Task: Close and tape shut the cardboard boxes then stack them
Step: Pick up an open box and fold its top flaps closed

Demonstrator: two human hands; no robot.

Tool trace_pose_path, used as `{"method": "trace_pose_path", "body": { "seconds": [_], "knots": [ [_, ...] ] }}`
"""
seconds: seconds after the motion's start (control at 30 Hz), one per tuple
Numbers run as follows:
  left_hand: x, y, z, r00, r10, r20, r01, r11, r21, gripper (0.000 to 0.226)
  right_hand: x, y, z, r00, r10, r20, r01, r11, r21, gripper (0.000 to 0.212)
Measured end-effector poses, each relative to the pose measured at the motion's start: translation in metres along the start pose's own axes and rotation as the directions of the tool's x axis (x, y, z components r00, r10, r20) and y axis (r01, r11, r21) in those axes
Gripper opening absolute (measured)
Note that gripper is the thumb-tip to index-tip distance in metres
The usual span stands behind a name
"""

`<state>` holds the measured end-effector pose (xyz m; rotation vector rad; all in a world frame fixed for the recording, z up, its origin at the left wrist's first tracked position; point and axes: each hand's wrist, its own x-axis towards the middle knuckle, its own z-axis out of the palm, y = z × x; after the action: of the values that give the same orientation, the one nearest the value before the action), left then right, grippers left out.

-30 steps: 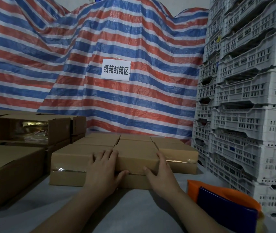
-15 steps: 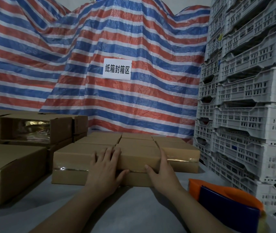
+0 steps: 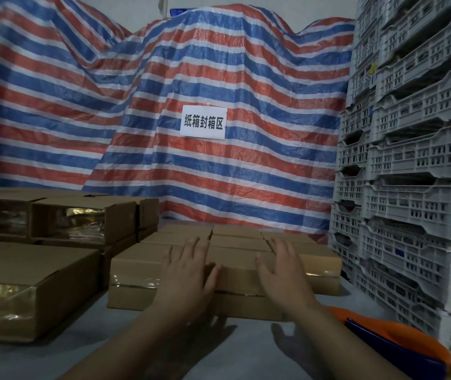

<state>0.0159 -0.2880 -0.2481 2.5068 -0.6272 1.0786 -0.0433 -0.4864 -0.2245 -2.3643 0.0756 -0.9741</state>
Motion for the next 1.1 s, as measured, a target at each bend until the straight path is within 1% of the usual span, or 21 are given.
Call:
{"method": "trace_pose_path", "body": {
  "seconds": [0.1,0.2,0.23,0.3,0.37,0.47,0.57,0.7,0.77,0.83,0.87,0.93,0.97,1.03,1.1],
  "knots": [
    [0.015,-0.012,-0.029,0.995,0.004,-0.098,-0.002,1.000,0.012,0.050,0.018,-0.023,0.000,0.997,-0.071,-0.005,0.071,0.997,-0.008,0.036],
    [0.028,-0.038,-0.061,0.978,0.035,-0.207,-0.040,0.999,-0.017,0.026,0.034,-0.053,0.014,0.988,-0.156,0.013,0.156,0.988,0.006,0.009],
    [0.031,-0.050,-0.072,0.972,0.042,-0.231,-0.051,0.998,-0.031,0.019,0.038,-0.065,0.022,0.983,-0.184,0.023,0.184,0.983,0.018,0.003],
    [0.035,-0.078,-0.090,0.964,0.040,-0.264,-0.050,0.998,-0.034,0.012,0.046,-0.093,0.041,0.971,-0.238,0.035,0.237,0.970,0.049,0.012],
    [0.037,-0.112,-0.103,0.955,0.014,-0.295,-0.019,1.000,-0.015,0.013,0.054,-0.123,0.063,0.957,-0.287,0.041,0.284,0.957,0.064,0.018],
    [0.036,-0.166,-0.119,0.942,-0.072,-0.329,0.083,0.996,0.020,0.010,0.069,-0.167,0.098,0.931,-0.351,0.101,0.343,0.935,0.087,0.014],
    [0.035,-0.217,-0.136,0.936,-0.142,-0.322,0.173,0.983,0.069,0.011,0.084,-0.208,0.133,0.899,-0.407,0.162,0.399,0.913,0.079,0.019],
    [0.024,-0.286,-0.160,0.929,-0.240,-0.280,0.286,0.949,0.136,0.012,0.101,-0.261,0.184,0.860,-0.462,0.219,0.470,0.882,0.015,0.016],
    [0.016,-0.321,-0.173,0.916,-0.283,-0.285,0.345,0.919,0.193,0.010,0.105,-0.291,0.211,0.832,-0.498,0.244,0.514,0.858,0.002,0.018],
    [0.006,-0.357,-0.189,0.893,-0.335,-0.301,0.409,0.884,0.226,0.004,0.107,-0.324,0.237,0.800,-0.536,0.268,0.550,0.835,0.027,0.020],
    [0.003,-0.376,-0.197,0.883,-0.352,-0.311,0.437,0.858,0.270,0.007,0.107,-0.339,0.250,0.784,-0.556,0.275,0.567,0.822,0.045,0.021],
    [-0.002,-0.414,-0.214,0.863,-0.388,-0.324,0.495,0.778,0.388,0.030,0.106,-0.371,0.276,0.750,-0.592,0.295,0.594,0.799,0.092,0.028],
    [-0.005,-0.431,-0.224,0.848,-0.408,-0.338,0.524,0.742,0.419,0.038,0.104,-0.388,0.288,0.730,-0.609,0.311,0.606,0.787,0.119,0.033],
    [-0.011,-0.459,-0.242,0.825,-0.424,-0.374,0.559,0.710,0.429,0.046,0.098,-0.421,0.311,0.682,-0.648,0.338,0.630,0.756,0.178,0.043],
    [-0.020,-0.486,-0.254,0.808,-0.459,-0.369,0.586,0.691,0.423,0.054,0.085,-0.455,0.336,0.637,-0.675,0.373,0.625,0.735,0.264,0.051]
  ]
}}
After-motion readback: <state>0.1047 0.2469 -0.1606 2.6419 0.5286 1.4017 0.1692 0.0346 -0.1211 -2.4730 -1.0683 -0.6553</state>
